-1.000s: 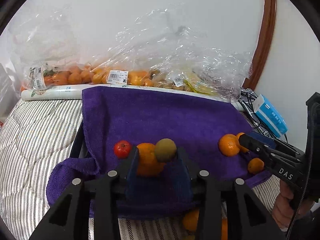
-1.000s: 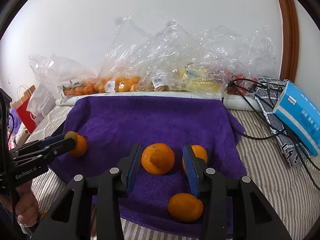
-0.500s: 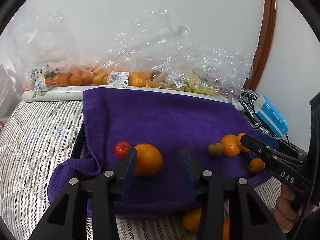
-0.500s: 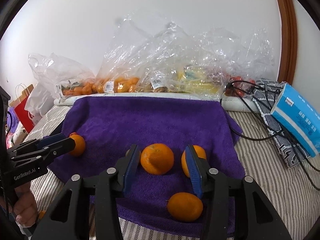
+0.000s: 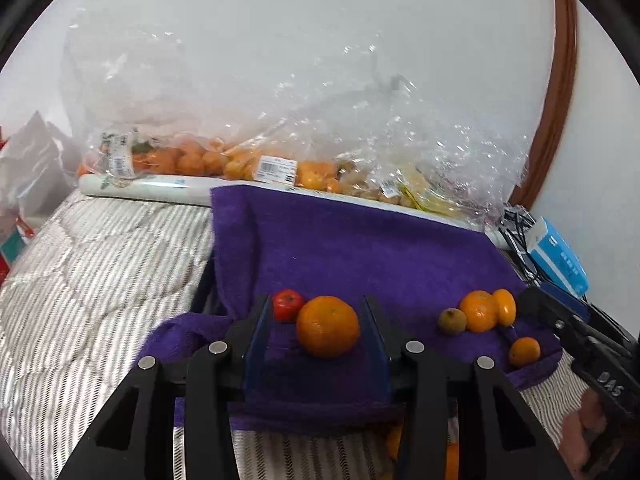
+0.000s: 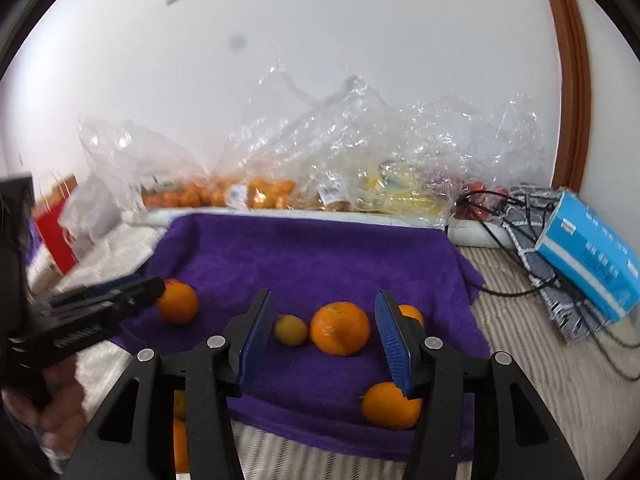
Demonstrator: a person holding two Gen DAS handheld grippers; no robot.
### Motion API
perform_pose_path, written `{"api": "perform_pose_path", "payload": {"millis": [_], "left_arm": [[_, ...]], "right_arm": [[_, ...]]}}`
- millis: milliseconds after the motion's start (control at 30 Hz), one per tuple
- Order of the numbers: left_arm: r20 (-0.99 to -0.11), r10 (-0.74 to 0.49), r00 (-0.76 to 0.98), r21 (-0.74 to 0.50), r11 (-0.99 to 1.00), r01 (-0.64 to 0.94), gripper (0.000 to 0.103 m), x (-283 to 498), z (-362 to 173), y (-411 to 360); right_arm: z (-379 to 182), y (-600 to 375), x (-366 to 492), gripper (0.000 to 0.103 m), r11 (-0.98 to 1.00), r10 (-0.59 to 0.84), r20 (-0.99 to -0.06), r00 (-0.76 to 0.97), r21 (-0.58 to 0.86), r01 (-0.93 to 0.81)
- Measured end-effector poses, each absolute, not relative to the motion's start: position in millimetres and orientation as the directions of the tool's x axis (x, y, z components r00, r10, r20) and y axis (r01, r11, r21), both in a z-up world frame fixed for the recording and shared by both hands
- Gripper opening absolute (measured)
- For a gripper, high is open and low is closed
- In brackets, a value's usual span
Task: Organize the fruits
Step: 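Withdraw both open tools from the towel back to the fruit pile, then grasp a stemmed orange with the right tool while the left tool grasps another orange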
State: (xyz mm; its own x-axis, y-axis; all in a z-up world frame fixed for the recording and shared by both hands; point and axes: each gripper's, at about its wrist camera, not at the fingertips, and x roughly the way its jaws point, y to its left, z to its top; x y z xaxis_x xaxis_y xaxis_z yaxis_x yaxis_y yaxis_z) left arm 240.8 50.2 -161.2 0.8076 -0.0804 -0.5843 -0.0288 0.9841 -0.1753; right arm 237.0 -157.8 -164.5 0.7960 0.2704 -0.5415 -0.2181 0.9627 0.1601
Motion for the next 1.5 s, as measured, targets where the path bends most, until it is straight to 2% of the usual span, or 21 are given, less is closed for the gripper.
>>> {"api": "perform_pose_path", "payload": {"millis": [333,833,1133,1200,1367,1500], "left_arm": [[-0.565,-0.026,0.825,-0.124,0.991,-0.054,0.043,208,-158,64],[-0.586,-0.010,0.811,-0.154,0.983,-0.099,0.043,181,-163,97],[-0.623,-0.056,0.780,-0.194,0.977,-0.085,0.043,163,-170,103],[-0.622,-0.061,0.781,-0.179,0.982,-0.066,0.043,160,-169,98],[-0.631,-0.067,0.773,-0.126,0.992,-0.018,0.043,158,-169,82],[-0.661,-0.119,0.741,-0.126,0.991,0.047,0.043,159,-169,73]], "right_arm": [[-175,-143,203,0.052,0.946,0.322,-0.612,0.722,0.244,-0.215],[-192,-91,153,0.052,0.936,0.338,-0.678,0.653,0.171,-0.308],[-205,-62,164,0.052,0.941,0.233,-0.752,0.616,0.014,-0.339],[-206,-62,164,0.045,0.938,0.235,-0.750,0.619,0.008,-0.346],[-199,-74,158,0.044,0.945,0.239,-0.715,0.657,0.017,-0.326],[-193,-101,149,0.044,0.966,0.203,-0.686,0.699,0.025,-0.257]]}}
